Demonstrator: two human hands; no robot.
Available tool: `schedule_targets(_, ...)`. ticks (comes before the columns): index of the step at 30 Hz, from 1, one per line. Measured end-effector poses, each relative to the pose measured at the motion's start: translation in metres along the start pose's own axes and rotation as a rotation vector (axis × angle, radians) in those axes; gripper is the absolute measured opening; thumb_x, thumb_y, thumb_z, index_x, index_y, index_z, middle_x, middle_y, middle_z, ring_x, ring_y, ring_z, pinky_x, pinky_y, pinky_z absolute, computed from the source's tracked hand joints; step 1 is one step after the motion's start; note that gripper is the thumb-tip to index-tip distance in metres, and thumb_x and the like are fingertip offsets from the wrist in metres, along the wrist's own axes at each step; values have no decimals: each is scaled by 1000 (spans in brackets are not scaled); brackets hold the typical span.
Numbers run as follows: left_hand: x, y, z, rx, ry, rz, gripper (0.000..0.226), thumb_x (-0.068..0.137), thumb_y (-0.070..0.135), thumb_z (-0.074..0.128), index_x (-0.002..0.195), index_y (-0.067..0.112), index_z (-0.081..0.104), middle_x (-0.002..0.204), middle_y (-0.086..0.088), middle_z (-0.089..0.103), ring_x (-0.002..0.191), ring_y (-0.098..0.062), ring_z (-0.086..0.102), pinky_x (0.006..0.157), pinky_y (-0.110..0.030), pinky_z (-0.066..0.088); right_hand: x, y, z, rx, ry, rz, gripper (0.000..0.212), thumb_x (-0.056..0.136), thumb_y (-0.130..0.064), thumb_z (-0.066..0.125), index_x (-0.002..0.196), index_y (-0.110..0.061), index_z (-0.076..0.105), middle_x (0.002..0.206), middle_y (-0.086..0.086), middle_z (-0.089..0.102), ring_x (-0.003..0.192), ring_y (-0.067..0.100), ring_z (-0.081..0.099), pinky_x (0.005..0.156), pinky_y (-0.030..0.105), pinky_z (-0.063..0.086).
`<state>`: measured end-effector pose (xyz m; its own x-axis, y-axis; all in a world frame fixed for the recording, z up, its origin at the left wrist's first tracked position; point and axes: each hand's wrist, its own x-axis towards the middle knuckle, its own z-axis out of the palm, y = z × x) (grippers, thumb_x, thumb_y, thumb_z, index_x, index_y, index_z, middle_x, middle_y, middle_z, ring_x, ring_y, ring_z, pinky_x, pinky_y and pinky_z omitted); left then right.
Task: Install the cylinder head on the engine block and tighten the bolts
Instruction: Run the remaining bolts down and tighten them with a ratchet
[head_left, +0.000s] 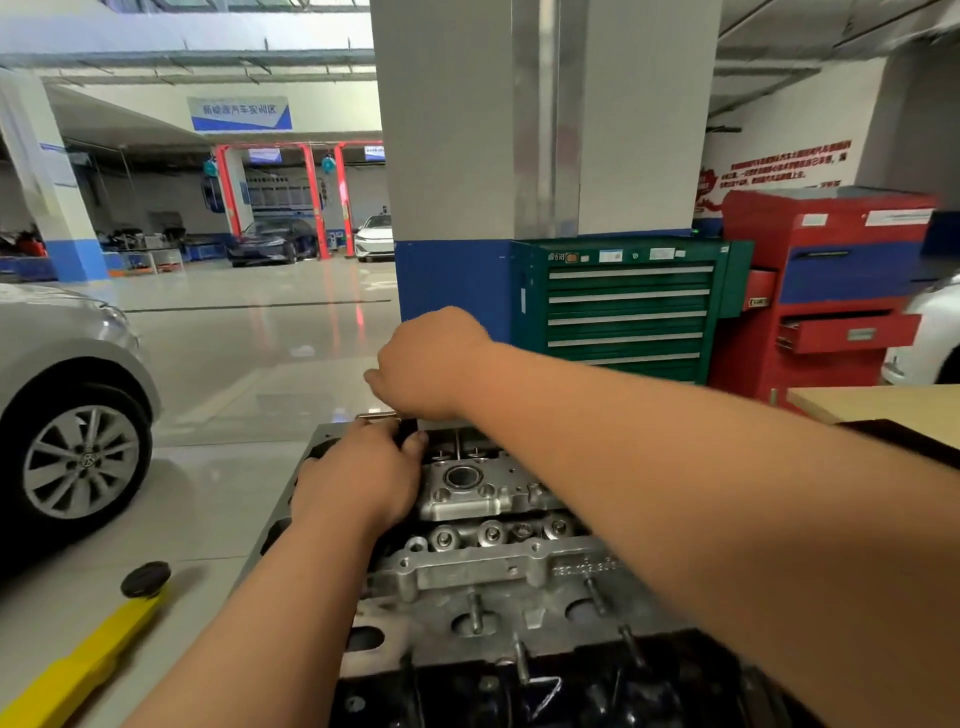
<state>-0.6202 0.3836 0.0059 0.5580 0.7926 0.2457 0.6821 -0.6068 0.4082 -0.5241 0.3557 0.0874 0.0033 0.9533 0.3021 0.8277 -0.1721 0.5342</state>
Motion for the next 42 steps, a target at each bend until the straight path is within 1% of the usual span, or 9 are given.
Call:
schedule_targets(3, 3, -2, -1, -6, -56, -6, 24, 94, 29, 45, 73, 24, 53, 78, 2, 57, 84, -28, 60, 84, -42, 51, 16, -22, -8, 47, -270, 323, 17, 87, -17, 50, 72, -20, 56, 68, -3, 49, 53, 17, 44, 43, 21, 36)
schedule_targets(6, 2, -1, -3, 51, -72, -18, 21, 94, 27, 48, 75, 20, 51, 76, 1, 56, 81, -27, 58, 83, -41, 51, 21, -28, -15, 1, -349, 236, 13, 86, -20, 52, 75, -21, 58, 68, -5, 49, 54, 16, 46, 43, 21, 41)
schedule_targets(12, -1, 3, -2, 19, -22, 0, 37, 99, 44, 35, 118, 24, 58, 126, -7, 59, 110, -31, 56, 96, -46, 44, -10, 8, -10, -75, 101, -276, 51, 104, -38, 20, 87, -15, 62, 86, -5, 48, 74, 15, 41, 49, 28, 18)
schedule_targets(16, -1, 1, -2, 1, -30, 1, 25, 96, 37, 37, 95, 25, 59, 105, -4, 64, 90, -27, 60, 89, -46, 48, 2, -14, 0, -39, -6, 79, 28, 93, -17, 38, 68, -18, 50, 70, -3, 45, 59, 18, 45, 54, 27, 36)
schedule_targets(20, -1, -2, -2, 36, -46, -26, 16, 93, 22, 43, 82, 19, 55, 81, -1, 61, 84, -27, 61, 80, -42, 51, 26, -31, -4, 64, -236, 319, 9, 88, -16, 48, 83, -16, 56, 78, 2, 51, 66, 23, 50, 53, 29, 40)
schedule_targets(28, 0, 2, 1, 35, -1, 13, 35, 98, 47, 32, 118, 31, 57, 122, -3, 62, 106, -28, 58, 90, -43, 45, -13, 20, 4, -31, 109, -254, 53, 100, -54, 22, 105, -20, 62, 100, -1, 54, 73, 18, 44, 49, 29, 21)
schedule_targets(32, -1, 2, -1, -1, -14, -15, 28, 98, 40, 35, 103, 28, 60, 106, -2, 65, 92, -26, 60, 90, -45, 48, 2, -6, 3, -3, 24, -5, 36, 97, -24, 33, 64, -16, 46, 69, -3, 45, 59, 16, 43, 49, 27, 31)
schedule_targets(36, -1, 0, -1, 32, -41, -49, 21, 93, 23, 44, 73, 21, 48, 71, 0, 57, 66, -20, 50, 78, -39, 46, 22, -27, -11, 63, -338, 326, 11, 86, -17, 51, 78, -18, 59, 75, -1, 56, 60, 21, 52, 47, 27, 41)
schedule_targets(42, -1, 2, -2, -19, -12, -18, 32, 99, 41, 34, 114, 26, 58, 115, -4, 63, 104, -28, 59, 95, -48, 44, 0, 9, -13, -38, -21, -206, 51, 100, -49, 26, 65, -17, 47, 70, -3, 46, 57, 15, 41, 50, 28, 27)
